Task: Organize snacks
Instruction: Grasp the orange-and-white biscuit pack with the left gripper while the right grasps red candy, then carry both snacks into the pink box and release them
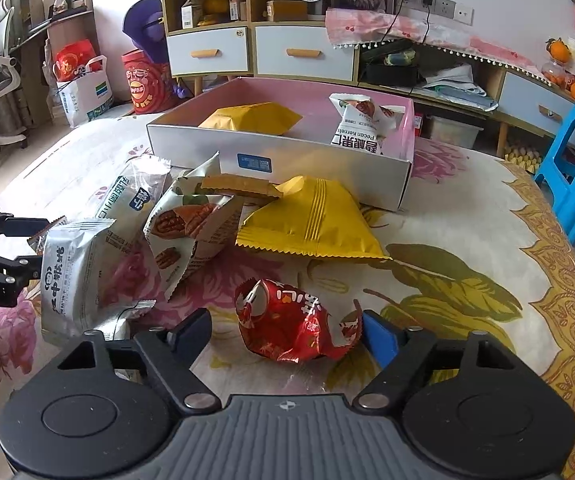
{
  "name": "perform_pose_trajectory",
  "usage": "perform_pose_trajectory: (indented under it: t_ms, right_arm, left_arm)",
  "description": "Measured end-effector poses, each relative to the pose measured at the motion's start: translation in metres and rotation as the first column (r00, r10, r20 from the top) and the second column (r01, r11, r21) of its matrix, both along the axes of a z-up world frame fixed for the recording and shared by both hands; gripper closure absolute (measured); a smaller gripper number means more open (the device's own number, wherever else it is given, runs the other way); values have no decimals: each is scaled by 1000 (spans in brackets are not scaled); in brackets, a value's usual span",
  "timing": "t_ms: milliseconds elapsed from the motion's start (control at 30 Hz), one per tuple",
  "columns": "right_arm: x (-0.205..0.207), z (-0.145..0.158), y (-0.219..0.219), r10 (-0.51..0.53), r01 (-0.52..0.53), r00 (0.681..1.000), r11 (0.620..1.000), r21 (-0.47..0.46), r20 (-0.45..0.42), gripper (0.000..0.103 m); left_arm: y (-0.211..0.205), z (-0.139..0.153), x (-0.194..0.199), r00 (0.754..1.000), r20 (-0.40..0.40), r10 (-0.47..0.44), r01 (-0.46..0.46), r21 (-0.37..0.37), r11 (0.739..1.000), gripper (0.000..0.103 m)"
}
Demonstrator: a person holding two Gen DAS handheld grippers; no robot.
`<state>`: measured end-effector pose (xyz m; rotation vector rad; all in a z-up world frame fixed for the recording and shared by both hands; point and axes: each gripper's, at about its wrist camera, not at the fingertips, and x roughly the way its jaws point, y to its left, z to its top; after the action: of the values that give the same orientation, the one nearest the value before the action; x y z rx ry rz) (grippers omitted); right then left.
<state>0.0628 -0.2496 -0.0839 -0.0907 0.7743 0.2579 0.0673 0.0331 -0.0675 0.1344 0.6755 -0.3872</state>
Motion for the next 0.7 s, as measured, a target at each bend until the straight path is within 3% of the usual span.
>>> perform_pose_trajectory:
  t_ms: [200, 267, 700]
  right_arm:
    - [1, 1, -1, 2, -2, 1000, 1000, 8, 8, 52]
    - [0, 2, -1, 16, -16, 1000, 1000, 10, 8, 53]
    - [-10, 17, 5, 67, -67, 997, 997, 22, 38, 57]
  left_arm:
    - [-1, 1, 0, 1000, 0, 1, -1, -1, 1000, 38]
    - [-2, 2, -1, 1000, 2, 1, -1, 0, 1000, 46]
    - [5, 7, 0, 1000, -17, 22, -22, -23, 999, 49]
